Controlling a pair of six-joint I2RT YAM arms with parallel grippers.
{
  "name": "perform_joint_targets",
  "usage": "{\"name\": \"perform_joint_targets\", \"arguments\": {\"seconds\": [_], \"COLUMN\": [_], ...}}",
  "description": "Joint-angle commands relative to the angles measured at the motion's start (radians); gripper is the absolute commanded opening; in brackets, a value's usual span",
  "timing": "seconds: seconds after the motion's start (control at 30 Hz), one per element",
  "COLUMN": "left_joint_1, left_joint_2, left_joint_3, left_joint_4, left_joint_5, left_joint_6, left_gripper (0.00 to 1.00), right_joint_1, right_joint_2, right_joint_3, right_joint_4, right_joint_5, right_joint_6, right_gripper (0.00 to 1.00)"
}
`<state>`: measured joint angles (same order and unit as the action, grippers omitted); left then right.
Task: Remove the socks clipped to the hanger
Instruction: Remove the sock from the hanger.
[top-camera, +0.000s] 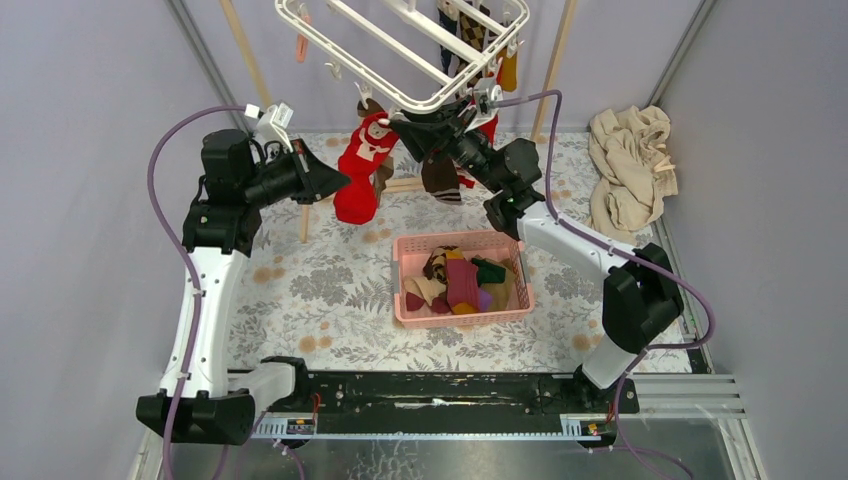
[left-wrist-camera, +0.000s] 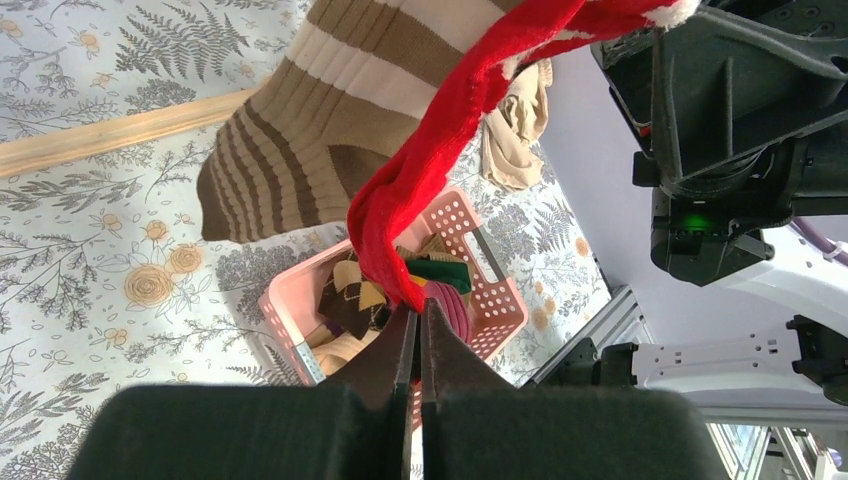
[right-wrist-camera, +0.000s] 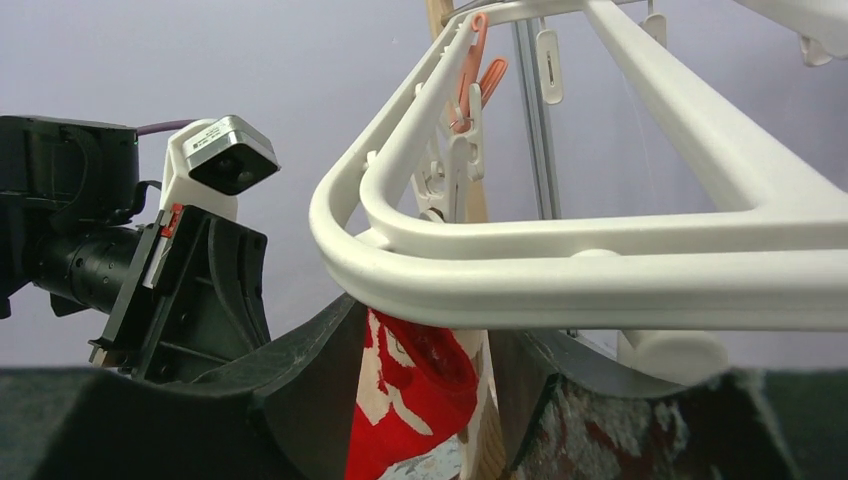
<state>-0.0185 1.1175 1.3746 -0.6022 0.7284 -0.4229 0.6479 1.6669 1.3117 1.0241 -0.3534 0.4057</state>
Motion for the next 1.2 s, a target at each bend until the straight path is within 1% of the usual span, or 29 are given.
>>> {"name": "perform_joint_targets", "arguments": {"seconds": [0.0, 0.4, 0.53, 0.63, 0.73, 0.8, 0.83, 0.87, 0.93, 0.97, 1.17], "left_joint_1": [0.016, 0.017, 0.017, 0.017, 0.017, 0.017, 0.017, 0.017, 0.017, 0.018, 0.017], "left_joint_2": [0.012, 0.035, 0.037, 0.038, 0.038, 0.037, 0.036, 0.034, 0.034, 0.034, 0.026], "left_joint_3": [0.034, 0.031, 0.030, 0.022, 0.011, 0.005, 0.002, -0.001, -0.007, -0.009, -0.022], "left_joint_4": [-0.026, -0.047, -0.054, -0.054, -0.054, -0.054, -0.054, -0.054, -0.059, -0.062, -0.064], "left_joint_5": [0.041, 0.071, 0.077, 0.081, 0.083, 0.082, 0.082, 0.082, 0.083, 0.083, 0.092], "left_joint_6": [0.030, 0.051, 0.059, 0.062, 0.066, 0.068, 0.070, 0.071, 0.076, 0.077, 0.075], "left_gripper": [0.02, 0.02, 0.02, 0.01, 0.01, 0.01, 0.01, 0.01, 0.00, 0.00, 0.00], "right_joint_1": [0.008, 0.007, 0.008, 0.008, 0.008, 0.007, 0.007, 0.008, 0.008, 0.008, -0.002], "right_joint_2": [0.003, 0.052, 0.065, 0.067, 0.070, 0.072, 0.073, 0.073, 0.076, 0.078, 0.124], "right_joint_3": [0.061, 0.118, 0.124, 0.123, 0.118, 0.113, 0.114, 0.116, 0.119, 0.120, 0.134], "right_joint_4": [0.102, 0.155, 0.166, 0.176, 0.192, 0.205, 0.208, 0.209, 0.216, 0.220, 0.296], "right_joint_5": [-0.014, -0.017, -0.015, -0.011, -0.006, -0.003, -0.005, -0.003, -0.002, 0.000, -0.007], "right_joint_6": [-0.024, 0.011, 0.024, 0.034, 0.049, 0.062, 0.067, 0.072, 0.084, 0.085, 0.161], "right_gripper": [0.55, 0.56, 0.54, 0.49, 0.40, 0.37, 0.32, 0.32, 0.46, 0.51, 0.54]}}
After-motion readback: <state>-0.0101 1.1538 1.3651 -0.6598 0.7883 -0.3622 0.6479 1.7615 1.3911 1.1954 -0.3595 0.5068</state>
